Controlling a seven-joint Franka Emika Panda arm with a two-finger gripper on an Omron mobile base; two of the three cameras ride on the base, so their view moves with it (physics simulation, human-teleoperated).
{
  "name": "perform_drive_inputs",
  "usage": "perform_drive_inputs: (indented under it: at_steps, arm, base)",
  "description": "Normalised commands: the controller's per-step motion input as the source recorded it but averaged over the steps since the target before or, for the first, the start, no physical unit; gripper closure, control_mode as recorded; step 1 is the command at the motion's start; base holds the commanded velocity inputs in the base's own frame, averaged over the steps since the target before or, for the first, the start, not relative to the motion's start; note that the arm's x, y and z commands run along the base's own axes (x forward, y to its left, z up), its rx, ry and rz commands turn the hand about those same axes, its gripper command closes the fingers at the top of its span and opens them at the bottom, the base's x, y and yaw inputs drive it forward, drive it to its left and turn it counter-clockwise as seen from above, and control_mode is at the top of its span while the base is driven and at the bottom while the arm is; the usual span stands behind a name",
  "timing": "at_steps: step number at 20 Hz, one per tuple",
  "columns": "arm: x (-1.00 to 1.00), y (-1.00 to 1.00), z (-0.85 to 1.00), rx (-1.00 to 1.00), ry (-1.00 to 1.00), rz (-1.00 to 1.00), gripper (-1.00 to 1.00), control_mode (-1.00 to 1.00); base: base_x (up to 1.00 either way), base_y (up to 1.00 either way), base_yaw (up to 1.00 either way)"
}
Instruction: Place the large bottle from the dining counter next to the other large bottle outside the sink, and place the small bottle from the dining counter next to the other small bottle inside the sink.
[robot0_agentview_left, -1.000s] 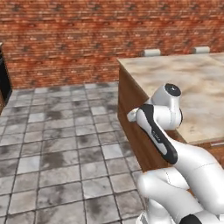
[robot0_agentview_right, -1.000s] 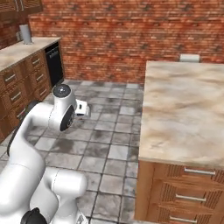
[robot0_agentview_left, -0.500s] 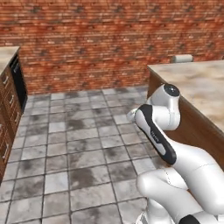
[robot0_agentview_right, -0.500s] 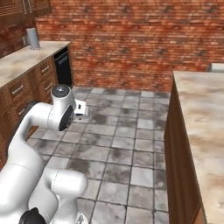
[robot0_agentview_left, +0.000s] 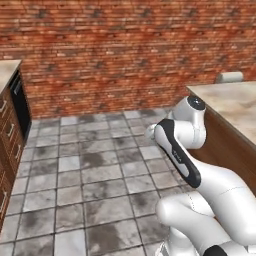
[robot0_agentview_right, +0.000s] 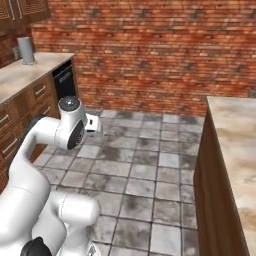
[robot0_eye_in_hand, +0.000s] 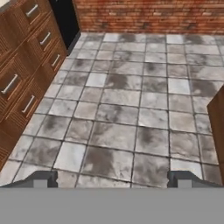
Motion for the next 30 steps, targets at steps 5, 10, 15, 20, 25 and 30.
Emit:
perform_drive_inputs:
  at_steps: [5,10,15,20,25,30]
  arm:
    - [0.0,0.0,0.0,0.0,0.0,0.0,-1.0,1.0]
    - [0.0,0.0,0.0,0.0,0.0,0.0,-1.0,1.0]
    - [0.0,0.0,0.0,0.0,0.0,0.0,-1.0,1.0]
    - [0.0,0.0,0.0,0.0,0.0,0.0,-1.0,1.0]
    - [0.0,0.0,0.0,0.0,0.0,0.0,-1.0,1.0]
    - [0.0,0.0,0.0,0.0,0.0,0.0,-1.0,1.0]
  base:
    - [1.0,0.19,-0.06]
    - [1.0,0.35,-0.18]
    - [1.0,0.44,-0.28]
    - [1.0,0.47,-0.31]
    - [1.0,0.5,-0.34]
    - [0.98,0.59,-0.35]
